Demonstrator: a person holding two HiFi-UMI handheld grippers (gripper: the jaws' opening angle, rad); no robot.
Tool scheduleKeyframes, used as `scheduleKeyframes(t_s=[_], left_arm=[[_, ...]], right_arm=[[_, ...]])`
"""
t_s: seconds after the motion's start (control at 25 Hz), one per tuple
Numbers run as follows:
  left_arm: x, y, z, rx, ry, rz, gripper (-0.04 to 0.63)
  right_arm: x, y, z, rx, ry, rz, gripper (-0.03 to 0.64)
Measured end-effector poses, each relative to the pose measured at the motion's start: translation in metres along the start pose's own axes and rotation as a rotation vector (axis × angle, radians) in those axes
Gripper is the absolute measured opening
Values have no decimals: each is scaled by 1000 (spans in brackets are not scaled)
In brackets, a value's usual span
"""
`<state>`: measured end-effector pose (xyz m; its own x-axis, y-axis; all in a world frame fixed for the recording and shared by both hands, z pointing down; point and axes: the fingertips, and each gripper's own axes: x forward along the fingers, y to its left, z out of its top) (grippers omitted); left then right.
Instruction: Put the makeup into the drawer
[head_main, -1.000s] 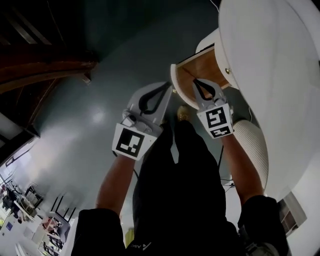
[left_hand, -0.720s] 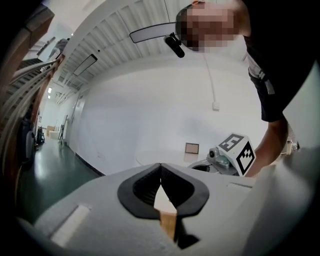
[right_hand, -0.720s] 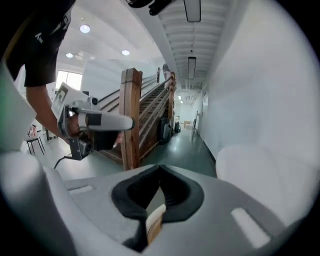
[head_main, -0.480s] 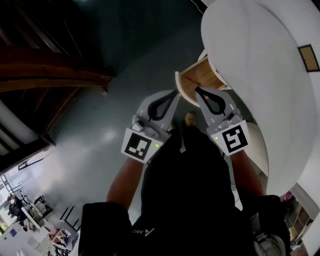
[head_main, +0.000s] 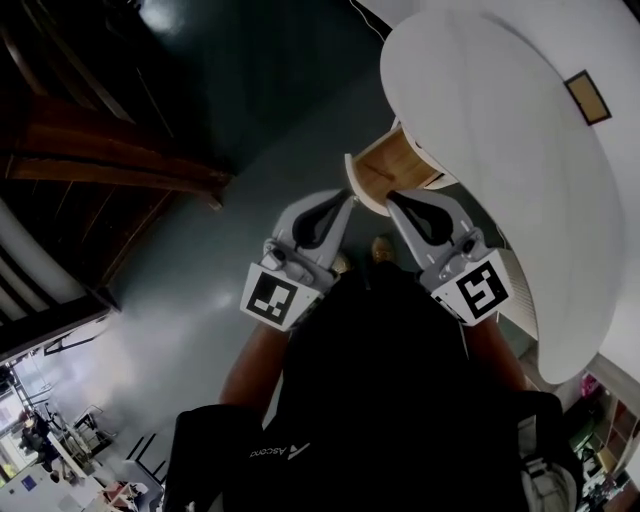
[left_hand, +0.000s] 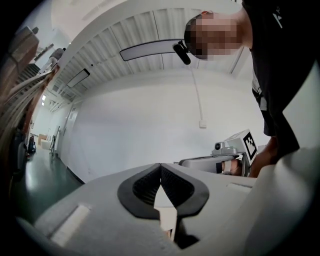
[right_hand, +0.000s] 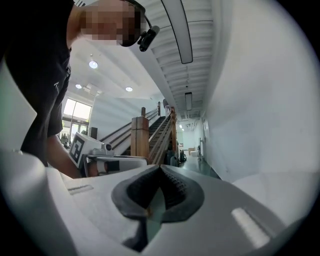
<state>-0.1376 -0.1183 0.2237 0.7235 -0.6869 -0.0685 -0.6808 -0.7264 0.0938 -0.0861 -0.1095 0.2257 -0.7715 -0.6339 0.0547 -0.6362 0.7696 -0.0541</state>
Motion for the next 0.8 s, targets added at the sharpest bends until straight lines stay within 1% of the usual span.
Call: scheduleKeyframes(t_s=[0.24, 0.56, 0.8], left_arm=[[-3, -11, 9, 15, -4, -15, 10], [-7, -9, 15, 37, -22, -1, 11], [-7, -6, 18, 34, -30, 9, 11]], right_arm=[[-12, 6, 4, -3, -6, -16, 3], [-14, 11, 2, -4, -10, -11, 3], [-16, 8, 1, -12, -3, -23, 3]])
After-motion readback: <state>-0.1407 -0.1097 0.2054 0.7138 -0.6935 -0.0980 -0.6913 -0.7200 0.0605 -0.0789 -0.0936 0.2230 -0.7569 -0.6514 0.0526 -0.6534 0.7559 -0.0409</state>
